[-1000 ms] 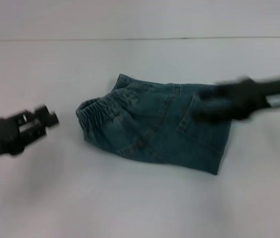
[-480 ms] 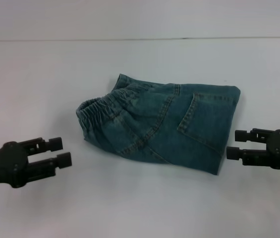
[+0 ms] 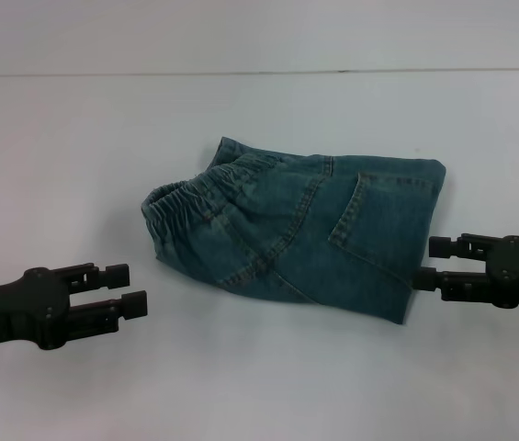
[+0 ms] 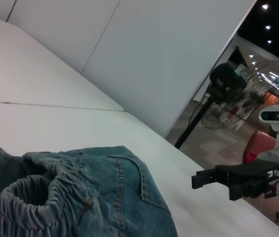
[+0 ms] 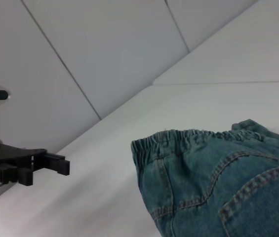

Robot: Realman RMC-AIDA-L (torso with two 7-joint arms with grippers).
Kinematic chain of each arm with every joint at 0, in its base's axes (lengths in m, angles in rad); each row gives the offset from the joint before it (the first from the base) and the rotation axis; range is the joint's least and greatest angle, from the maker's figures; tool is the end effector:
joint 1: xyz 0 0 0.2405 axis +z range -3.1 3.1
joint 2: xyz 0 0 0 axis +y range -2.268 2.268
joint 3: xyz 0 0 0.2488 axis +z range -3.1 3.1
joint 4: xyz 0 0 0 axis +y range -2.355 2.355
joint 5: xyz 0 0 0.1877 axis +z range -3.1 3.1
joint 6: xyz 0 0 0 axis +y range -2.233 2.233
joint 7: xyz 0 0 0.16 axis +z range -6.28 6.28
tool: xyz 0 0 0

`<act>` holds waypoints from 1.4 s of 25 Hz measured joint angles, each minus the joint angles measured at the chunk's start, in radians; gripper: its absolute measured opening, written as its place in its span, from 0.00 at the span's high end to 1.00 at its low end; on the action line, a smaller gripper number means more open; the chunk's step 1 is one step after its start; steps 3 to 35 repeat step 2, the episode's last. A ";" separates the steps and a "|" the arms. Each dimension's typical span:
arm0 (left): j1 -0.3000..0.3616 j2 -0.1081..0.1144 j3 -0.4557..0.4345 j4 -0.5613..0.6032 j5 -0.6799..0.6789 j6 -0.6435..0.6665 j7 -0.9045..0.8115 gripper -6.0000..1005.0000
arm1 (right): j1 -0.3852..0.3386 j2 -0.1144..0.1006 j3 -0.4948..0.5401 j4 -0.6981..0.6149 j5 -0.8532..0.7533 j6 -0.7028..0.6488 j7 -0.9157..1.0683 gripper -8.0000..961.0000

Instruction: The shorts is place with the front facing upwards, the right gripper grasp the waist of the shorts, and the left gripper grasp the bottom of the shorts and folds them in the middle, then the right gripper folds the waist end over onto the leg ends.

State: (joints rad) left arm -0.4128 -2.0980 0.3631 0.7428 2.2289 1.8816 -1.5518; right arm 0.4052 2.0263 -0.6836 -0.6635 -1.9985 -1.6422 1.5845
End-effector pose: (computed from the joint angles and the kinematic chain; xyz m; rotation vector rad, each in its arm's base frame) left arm -0.2701 0.2511 0.0156 -2.6801 -1.0461 -0.8519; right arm 0.2758 0.2796 0.0089 -2.6565 1.0243 0.7217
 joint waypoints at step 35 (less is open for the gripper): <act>0.000 -0.002 0.000 0.000 0.000 -0.002 0.000 0.33 | 0.000 0.002 -0.003 0.000 0.000 0.009 0.000 0.11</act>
